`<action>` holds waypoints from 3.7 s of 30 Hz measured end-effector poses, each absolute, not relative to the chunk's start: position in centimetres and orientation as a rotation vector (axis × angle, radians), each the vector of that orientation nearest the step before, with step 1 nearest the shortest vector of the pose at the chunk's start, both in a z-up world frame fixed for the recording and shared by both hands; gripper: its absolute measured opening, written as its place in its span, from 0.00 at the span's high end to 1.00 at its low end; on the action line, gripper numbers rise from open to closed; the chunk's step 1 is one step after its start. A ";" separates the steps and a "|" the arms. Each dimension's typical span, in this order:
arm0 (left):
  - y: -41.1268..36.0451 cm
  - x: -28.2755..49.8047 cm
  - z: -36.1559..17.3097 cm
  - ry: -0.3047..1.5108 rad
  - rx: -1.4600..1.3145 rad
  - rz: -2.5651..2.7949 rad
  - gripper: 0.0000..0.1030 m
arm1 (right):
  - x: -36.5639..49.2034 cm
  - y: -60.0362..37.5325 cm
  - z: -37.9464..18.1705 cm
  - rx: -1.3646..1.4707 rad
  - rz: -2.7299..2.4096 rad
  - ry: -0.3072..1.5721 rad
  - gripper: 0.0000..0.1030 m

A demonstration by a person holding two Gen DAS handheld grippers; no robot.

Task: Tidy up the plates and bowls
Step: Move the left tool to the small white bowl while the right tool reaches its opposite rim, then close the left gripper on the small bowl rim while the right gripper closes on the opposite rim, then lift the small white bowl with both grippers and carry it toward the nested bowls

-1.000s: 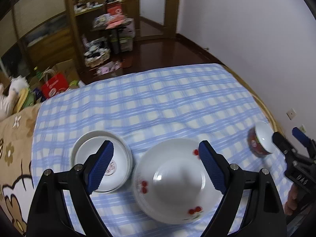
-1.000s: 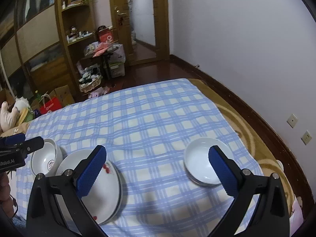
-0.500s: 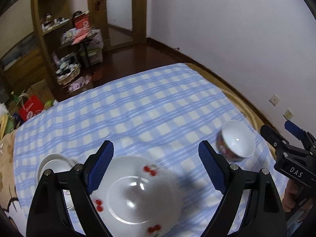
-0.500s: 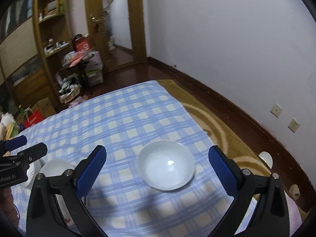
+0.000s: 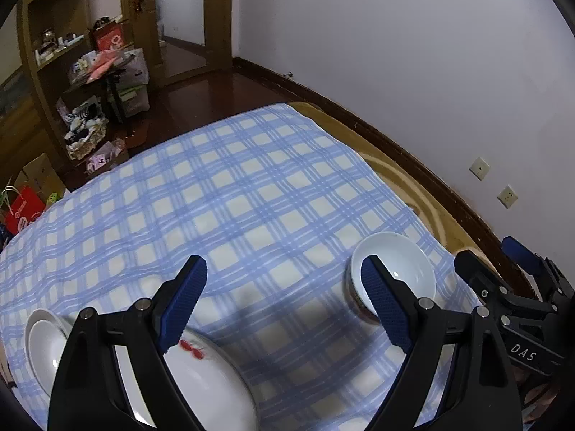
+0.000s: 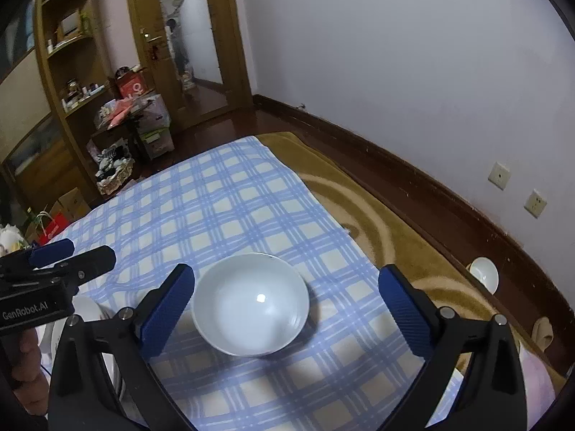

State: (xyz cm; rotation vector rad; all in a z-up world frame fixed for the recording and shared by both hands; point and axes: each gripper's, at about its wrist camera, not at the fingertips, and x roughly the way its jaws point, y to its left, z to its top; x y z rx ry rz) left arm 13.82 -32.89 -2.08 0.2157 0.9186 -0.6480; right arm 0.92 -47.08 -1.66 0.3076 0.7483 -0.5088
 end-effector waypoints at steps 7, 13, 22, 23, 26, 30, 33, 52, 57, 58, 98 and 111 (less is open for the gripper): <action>-36.1 14.1 -4.5 0.975 0.266 -0.666 0.16 | 1.5 -49.1 -4.4 0.384 -0.523 0.817 0.03; -37.9 14.3 -6.5 1.014 0.325 -0.669 0.16 | 1.5 -50.2 -6.6 0.430 -0.547 0.873 0.03; -39.4 14.6 -8.7 1.072 0.355 -0.671 0.16 | 1.7 -51.3 -9.4 0.498 -0.538 0.957 0.23; -39.5 14.7 -8.8 1.073 0.358 -0.667 0.16 | 1.8 -51.4 -9.7 0.499 -0.536 0.966 0.27; -39.8 15.0 -9.5 1.082 0.371 -0.656 0.16 | 1.9 -51.6 -10.5 0.529 -0.498 1.005 0.48; -40.4 15.4 -10.3 1.108 0.392 -0.649 0.21 | 1.7 -52.2 -11.5 0.592 -0.463 1.021 0.60; -40.7 15.3 -10.7 1.117 0.411 -0.653 0.22 | 1.8 -52.4 -12.1 0.609 -0.453 1.032 0.61; -41.7 15.3 -12.9 1.261 0.364 -0.727 0.61 | 2.4 -52.0 -13.0 0.652 -0.426 1.060 0.76; -42.7 14.1 -12.7 1.263 0.419 -0.769 0.81 | 2.8 -51.8 -13.0 0.639 -0.391 1.075 0.85; -42.7 14.0 -12.6 1.260 0.416 -0.777 0.83 | 2.8 -51.7 -13.0 0.637 -0.385 1.080 0.87; -27.0 12.5 -4.0 1.188 0.207 -0.608 0.89 | 4.0 -38.8 -4.6 0.478 -0.185 0.967 0.92; -16.6 12.1 -1.6 1.165 0.146 -0.496 0.88 | 6.0 -29.5 -2.0 0.346 -0.025 0.949 0.92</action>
